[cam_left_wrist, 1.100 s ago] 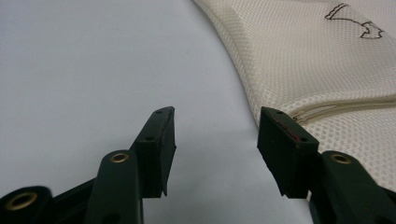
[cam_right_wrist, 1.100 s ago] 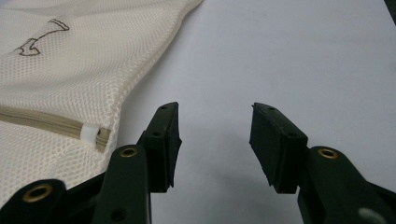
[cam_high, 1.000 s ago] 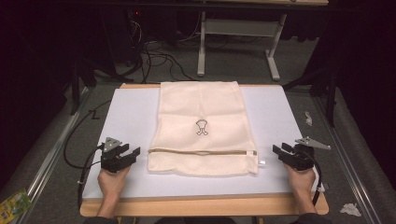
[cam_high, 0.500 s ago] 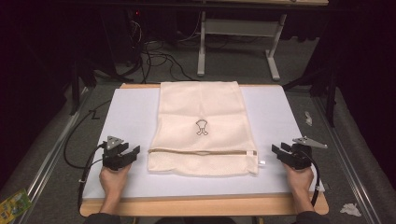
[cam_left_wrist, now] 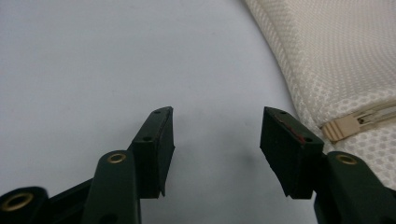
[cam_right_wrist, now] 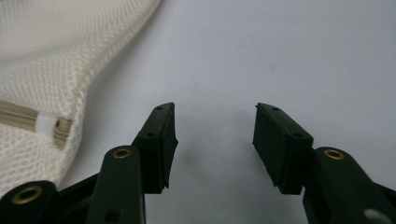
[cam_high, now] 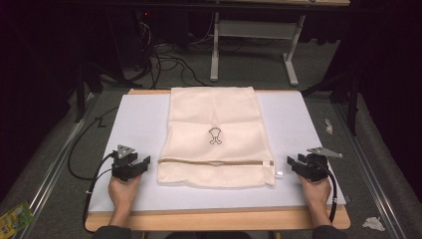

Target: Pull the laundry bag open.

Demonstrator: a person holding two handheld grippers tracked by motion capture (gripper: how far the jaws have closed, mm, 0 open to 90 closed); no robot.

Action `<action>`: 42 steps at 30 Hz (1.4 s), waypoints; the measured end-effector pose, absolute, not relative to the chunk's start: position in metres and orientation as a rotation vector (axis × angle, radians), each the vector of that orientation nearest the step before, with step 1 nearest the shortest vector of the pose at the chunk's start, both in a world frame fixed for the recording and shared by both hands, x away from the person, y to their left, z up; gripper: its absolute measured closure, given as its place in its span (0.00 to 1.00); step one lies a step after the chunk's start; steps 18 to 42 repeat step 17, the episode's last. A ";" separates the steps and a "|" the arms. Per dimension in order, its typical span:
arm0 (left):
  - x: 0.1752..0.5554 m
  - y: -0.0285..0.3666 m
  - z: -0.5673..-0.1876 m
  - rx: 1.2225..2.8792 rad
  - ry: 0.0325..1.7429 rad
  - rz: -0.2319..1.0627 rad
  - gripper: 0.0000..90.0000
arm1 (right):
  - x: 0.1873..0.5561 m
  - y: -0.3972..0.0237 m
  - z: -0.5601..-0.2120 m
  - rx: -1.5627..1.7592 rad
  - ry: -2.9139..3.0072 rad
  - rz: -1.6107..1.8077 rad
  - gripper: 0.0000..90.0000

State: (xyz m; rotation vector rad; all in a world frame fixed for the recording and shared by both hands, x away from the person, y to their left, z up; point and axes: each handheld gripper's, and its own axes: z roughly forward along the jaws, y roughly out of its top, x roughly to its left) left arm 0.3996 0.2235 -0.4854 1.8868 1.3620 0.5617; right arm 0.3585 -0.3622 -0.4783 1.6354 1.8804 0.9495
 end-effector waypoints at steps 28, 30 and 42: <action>0.401 0.220 -0.487 1.915 1.361 0.578 0.42 | 0.360 -0.351 -0.480 1.582 1.908 0.813 0.51; 0.401 0.220 -0.487 1.915 1.361 0.578 0.42 | 0.360 -0.351 -0.480 1.582 1.908 0.813 0.51; 0.401 0.220 -0.487 1.915 1.361 0.578 0.42 | 0.360 -0.351 -0.480 1.582 1.908 0.813 0.51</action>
